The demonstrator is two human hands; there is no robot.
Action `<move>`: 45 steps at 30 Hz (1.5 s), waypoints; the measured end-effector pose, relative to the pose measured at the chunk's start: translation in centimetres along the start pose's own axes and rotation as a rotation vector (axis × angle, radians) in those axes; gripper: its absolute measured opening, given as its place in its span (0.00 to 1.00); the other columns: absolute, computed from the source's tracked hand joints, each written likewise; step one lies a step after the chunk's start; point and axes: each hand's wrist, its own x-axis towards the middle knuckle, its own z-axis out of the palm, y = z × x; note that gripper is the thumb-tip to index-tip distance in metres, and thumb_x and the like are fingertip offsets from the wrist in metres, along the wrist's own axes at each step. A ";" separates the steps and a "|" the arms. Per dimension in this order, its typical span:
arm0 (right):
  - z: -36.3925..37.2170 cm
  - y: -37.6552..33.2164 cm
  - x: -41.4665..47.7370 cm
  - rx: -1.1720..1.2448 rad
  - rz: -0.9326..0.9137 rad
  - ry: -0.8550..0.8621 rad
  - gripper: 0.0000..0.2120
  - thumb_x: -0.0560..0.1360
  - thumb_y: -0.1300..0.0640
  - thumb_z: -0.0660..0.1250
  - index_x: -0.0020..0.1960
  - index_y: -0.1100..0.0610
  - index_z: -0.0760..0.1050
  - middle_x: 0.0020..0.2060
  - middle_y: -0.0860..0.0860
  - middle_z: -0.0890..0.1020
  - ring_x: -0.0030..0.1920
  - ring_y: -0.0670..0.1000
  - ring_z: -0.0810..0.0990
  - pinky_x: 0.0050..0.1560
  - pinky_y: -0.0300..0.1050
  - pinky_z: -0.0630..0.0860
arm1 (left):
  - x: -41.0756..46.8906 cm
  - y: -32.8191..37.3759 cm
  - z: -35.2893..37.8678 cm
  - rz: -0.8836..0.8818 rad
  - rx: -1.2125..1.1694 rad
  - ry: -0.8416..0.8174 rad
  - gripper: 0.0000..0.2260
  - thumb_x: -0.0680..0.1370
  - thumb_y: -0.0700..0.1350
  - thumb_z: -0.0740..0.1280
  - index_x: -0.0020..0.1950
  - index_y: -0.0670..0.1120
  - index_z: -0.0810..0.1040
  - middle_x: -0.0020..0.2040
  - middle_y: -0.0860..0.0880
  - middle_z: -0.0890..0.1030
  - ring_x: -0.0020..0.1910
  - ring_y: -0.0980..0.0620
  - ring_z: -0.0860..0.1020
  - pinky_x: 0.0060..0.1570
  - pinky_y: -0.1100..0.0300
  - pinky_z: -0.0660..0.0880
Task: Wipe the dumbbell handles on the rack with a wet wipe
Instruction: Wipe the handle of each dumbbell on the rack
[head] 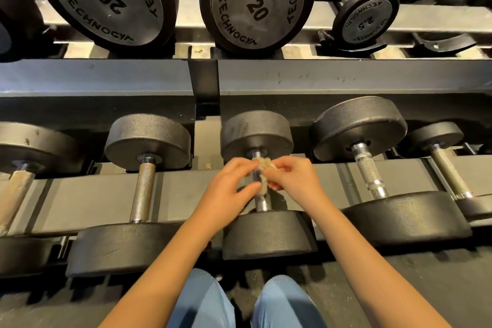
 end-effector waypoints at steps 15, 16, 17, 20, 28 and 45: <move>-0.6 0.7 -1.3 -0.103 -0.011 0.093 0.11 0.79 0.51 0.61 0.59 0.50 0.77 0.52 0.45 0.78 0.52 0.43 0.75 0.52 0.37 0.72 | 3.0 -1.5 1.4 -0.128 0.127 0.275 0.06 0.70 0.43 0.75 0.45 0.45 0.82 0.45 0.53 0.75 0.43 0.60 0.73 0.43 0.72 0.68; -0.2 1.2 -1.6 -0.133 -0.024 0.103 0.15 0.79 0.50 0.60 0.64 0.52 0.75 0.56 0.45 0.76 0.56 0.44 0.74 0.57 0.40 0.71 | 3.1 -1.6 1.8 -0.148 0.155 0.247 0.06 0.71 0.43 0.75 0.46 0.44 0.82 0.46 0.53 0.74 0.45 0.59 0.73 0.43 0.73 0.67; 0.3 1.7 -2.0 -0.158 -0.038 0.104 0.16 0.80 0.50 0.59 0.66 0.53 0.73 0.59 0.46 0.75 0.59 0.45 0.73 0.60 0.43 0.70 | 3.2 -1.7 2.2 -0.162 0.169 0.209 0.06 0.71 0.43 0.74 0.46 0.43 0.82 0.46 0.52 0.75 0.46 0.57 0.74 0.43 0.72 0.67; 1.2 2.5 -2.5 -0.149 -0.058 0.151 0.15 0.80 0.50 0.58 0.63 0.53 0.75 0.57 0.49 0.77 0.56 0.46 0.74 0.58 0.44 0.71 | 2.9 -2.0 2.6 -0.198 0.080 0.142 0.07 0.73 0.44 0.73 0.48 0.42 0.83 0.47 0.49 0.78 0.45 0.57 0.76 0.47 0.68 0.72; 0.9 2.3 -2.7 -0.095 -0.075 0.190 0.10 0.81 0.50 0.58 0.46 0.50 0.76 0.40 0.48 0.79 0.43 0.44 0.76 0.40 0.37 0.69 | 3.5 -1.4 2.1 -0.419 -0.185 0.111 0.01 0.74 0.43 0.72 0.43 0.47 0.82 0.44 0.48 0.82 0.43 0.55 0.79 0.49 0.58 0.77; 0.9 1.9 -3.2 -0.071 -0.083 0.226 0.19 0.80 0.52 0.59 0.31 0.51 0.67 0.27 0.46 0.68 0.29 0.42 0.66 0.31 0.37 0.63 | 3.2 0.9 1.8 -0.446 -0.044 0.126 0.07 0.71 0.44 0.75 0.39 0.42 0.81 0.35 0.50 0.80 0.33 0.59 0.75 0.31 0.74 0.70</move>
